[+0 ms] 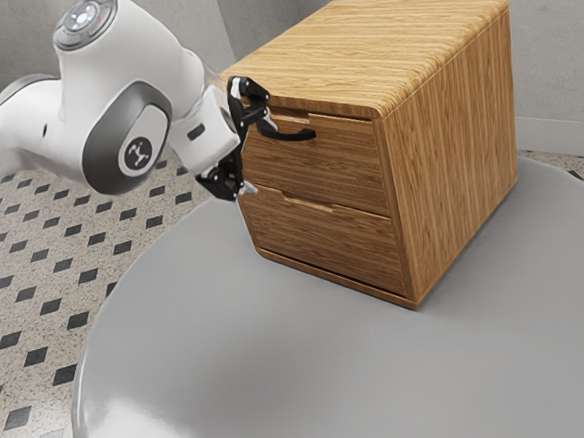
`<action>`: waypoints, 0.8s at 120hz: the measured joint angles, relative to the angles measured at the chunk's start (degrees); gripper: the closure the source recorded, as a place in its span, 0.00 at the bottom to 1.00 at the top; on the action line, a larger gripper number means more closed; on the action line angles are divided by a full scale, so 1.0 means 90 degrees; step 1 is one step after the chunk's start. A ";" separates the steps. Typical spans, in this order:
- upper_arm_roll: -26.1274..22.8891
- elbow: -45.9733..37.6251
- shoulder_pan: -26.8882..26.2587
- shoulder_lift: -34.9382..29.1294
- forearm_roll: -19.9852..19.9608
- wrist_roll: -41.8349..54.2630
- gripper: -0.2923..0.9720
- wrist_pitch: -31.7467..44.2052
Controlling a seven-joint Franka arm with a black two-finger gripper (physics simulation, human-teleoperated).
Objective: Pull the drawer handle with one arm to open the drawer
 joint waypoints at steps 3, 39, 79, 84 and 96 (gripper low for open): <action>-0.0002 0.0020 0.0000 0.0006 -0.0004 0.0001 0.23 -0.0001; -0.0082 0.0066 0.0062 0.0181 -0.0042 0.0012 0.17 0.0005; -0.0008 0.0039 0.0012 0.0146 -0.0092 0.0016 0.23 -0.0001; -0.0012 0.0019 0.0017 0.0128 -0.0093 0.0016 0.23 -0.0005; -0.0017 -0.0013 0.0021 0.0092 -0.0096 0.0016 0.24 -0.0024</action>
